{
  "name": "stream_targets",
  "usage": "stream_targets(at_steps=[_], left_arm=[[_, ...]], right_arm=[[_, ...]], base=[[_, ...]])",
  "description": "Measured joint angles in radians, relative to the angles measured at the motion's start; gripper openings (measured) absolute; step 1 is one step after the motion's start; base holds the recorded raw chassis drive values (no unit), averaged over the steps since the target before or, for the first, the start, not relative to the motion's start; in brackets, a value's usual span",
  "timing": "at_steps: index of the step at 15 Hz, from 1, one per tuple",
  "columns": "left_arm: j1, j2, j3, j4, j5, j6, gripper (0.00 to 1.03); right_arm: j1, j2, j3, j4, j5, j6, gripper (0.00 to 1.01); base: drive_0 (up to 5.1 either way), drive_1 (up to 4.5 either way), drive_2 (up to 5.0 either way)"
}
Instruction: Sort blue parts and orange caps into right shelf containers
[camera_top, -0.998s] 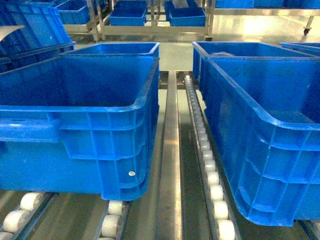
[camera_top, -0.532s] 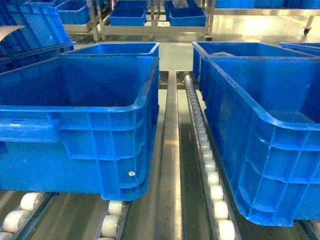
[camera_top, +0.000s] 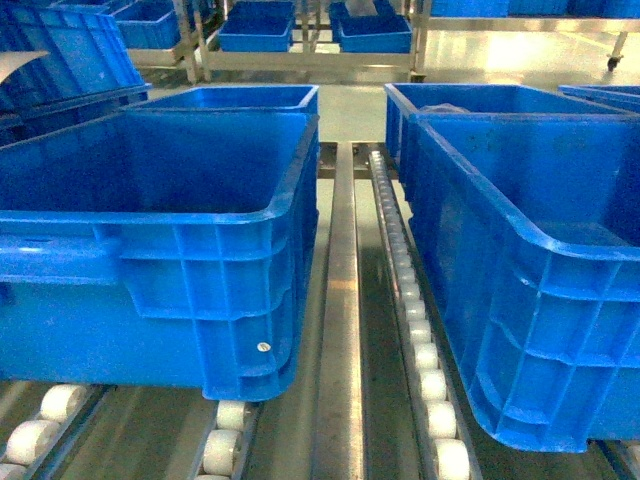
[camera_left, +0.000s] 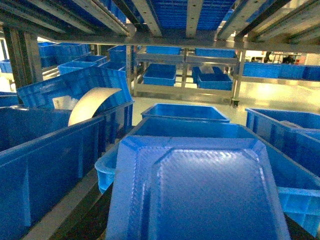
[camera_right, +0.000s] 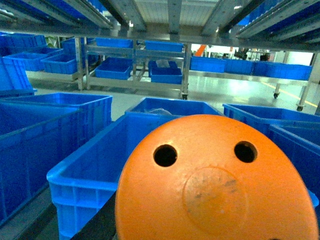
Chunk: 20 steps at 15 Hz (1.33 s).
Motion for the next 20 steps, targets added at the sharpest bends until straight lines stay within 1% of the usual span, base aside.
stream_targets(at_steps=[1,2,3,4,5,6,7,8,9,10,11,12,13,14,15,16,17,18,19,20], left_arm=[[-0.017,0.07,0.0,0.075,-0.018,0.001,0.41],[-0.022,0.18,0.002,0.208,-0.015,0.001,0.41],[-0.003,0.38,0.006,0.402,0.014,0.0,0.41],[0.039,0.615,0.04,0.56,0.046,-0.006,0.41],[0.066,0.829,0.148,0.695,0.079,-0.008,0.41],[0.068,1.056,0.321,0.74,0.087,-0.003,0.41],[0.068,1.244,0.486,0.658,0.106,-0.021,0.41],[0.068,1.421,0.637,0.535,0.099,-0.068,0.41],[0.055,1.547,0.758,0.44,0.079,-0.091,0.41],[0.04,1.636,0.853,0.406,0.059,-0.087,0.41],[0.022,1.651,0.877,0.463,0.058,-0.088,0.49],[0.006,1.626,0.879,0.502,0.066,-0.087,0.61],[0.003,1.589,0.857,0.54,0.087,-0.09,0.85],[0.017,1.588,0.849,0.505,0.073,-0.096,0.97],[0.029,1.588,0.829,0.485,0.076,-0.1,0.98],[0.029,1.588,0.826,0.488,0.075,-0.103,0.98],[0.029,1.585,0.815,0.543,0.086,-0.092,0.94],[0.03,1.55,0.752,0.621,0.099,-0.06,0.82],[0.036,1.481,0.654,0.667,0.109,-0.041,0.68],[0.047,1.429,0.579,0.695,0.115,-0.034,0.55]], right_arm=[[0.002,0.018,0.0,0.041,-0.002,0.001,0.43],[0.0,0.082,0.003,0.11,-0.01,0.009,0.43],[-0.013,0.228,0.007,0.254,-0.045,0.029,0.43],[-0.043,0.411,0.029,0.41,-0.082,0.051,0.43],[-0.051,0.597,0.091,0.554,-0.088,0.061,0.43],[-0.043,0.81,0.207,0.697,-0.074,0.047,0.43],[-0.043,1.003,0.346,0.735,-0.064,0.026,0.43],[-0.037,1.178,0.473,0.679,-0.042,0.006,0.43],[-0.031,1.328,0.56,0.676,0.009,-0.023,0.43],[-0.024,1.465,0.639,0.648,0.057,-0.034,0.43],[-0.01,1.519,0.661,0.647,0.062,-0.044,0.52],[0.014,1.516,0.65,0.647,0.058,-0.049,0.65],[0.034,1.495,0.652,0.665,0.082,-0.053,0.89],[0.039,1.495,0.658,0.614,0.117,-0.072,1.0],[0.039,1.498,0.658,0.595,0.111,-0.082,0.97],[0.04,1.499,0.658,0.6,0.111,-0.087,0.98],[0.04,1.5,0.657,0.621,0.097,-0.084,0.97],[0.038,1.484,0.602,0.746,0.035,-0.027,0.83],[0.029,1.44,0.532,0.779,0.016,0.008,0.7],[0.001,1.393,0.462,0.792,-0.023,0.022,0.57]], base=[[0.0,0.0,0.0],[0.0,0.0,0.0],[0.0,0.0,0.0],[0.0,0.0,0.0],[0.0,0.0,0.0],[0.0,0.0,0.0],[0.0,0.0,0.0],[0.0,0.0,0.0],[0.0,0.0,0.0],[0.0,0.0,0.0],[0.0,0.0,0.0],[0.0,0.0,0.0],[0.0,0.0,0.0],[0.0,0.0,0.0],[0.0,0.0,0.0],[0.0,0.0,0.0],[0.0,0.0,0.0],[0.0,0.0,0.0],[0.0,0.0,0.0],[0.0,0.0,0.0]])
